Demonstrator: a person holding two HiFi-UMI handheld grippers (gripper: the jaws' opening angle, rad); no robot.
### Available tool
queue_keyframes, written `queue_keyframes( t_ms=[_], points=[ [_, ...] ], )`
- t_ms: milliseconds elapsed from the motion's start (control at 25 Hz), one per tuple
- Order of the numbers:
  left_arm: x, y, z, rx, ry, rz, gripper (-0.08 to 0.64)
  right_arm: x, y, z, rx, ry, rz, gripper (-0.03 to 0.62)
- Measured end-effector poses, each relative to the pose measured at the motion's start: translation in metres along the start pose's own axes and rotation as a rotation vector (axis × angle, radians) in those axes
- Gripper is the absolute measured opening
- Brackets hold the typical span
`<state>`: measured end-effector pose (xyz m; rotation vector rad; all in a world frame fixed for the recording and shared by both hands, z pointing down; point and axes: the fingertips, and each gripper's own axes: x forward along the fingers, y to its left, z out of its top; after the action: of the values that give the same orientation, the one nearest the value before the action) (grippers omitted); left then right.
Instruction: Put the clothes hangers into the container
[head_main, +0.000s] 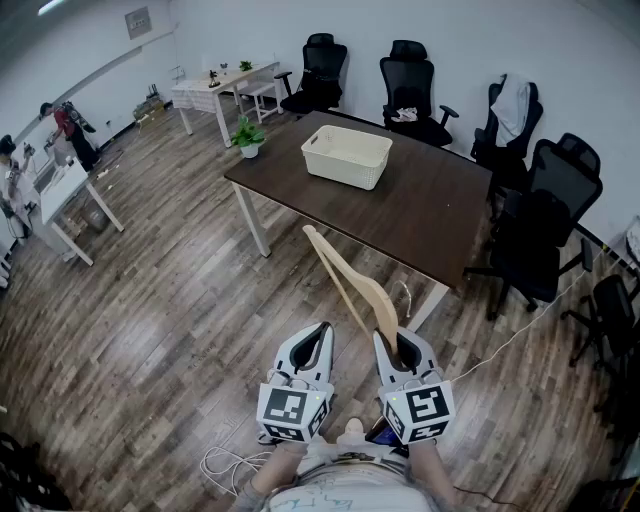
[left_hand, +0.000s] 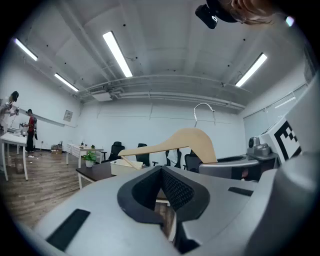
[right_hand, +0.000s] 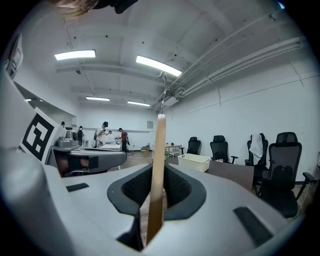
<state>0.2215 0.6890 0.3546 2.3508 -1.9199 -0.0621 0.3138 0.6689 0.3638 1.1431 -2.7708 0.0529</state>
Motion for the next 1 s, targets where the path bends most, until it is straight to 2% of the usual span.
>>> queue_keyframes(
  t_ms=[600,1000],
  points=[
    [0.012,-0.027,-0.013,0.003,0.022,-0.006,0.011,-0.008,-0.032,-0.006,0.05,-0.01,0.032,0.06],
    [0.031,-0.001,-0.021,-0.014,0.048,0.012,0.011,0.024,-0.04,-0.007,0.051,0.006,0.046,0.06]
  ],
)
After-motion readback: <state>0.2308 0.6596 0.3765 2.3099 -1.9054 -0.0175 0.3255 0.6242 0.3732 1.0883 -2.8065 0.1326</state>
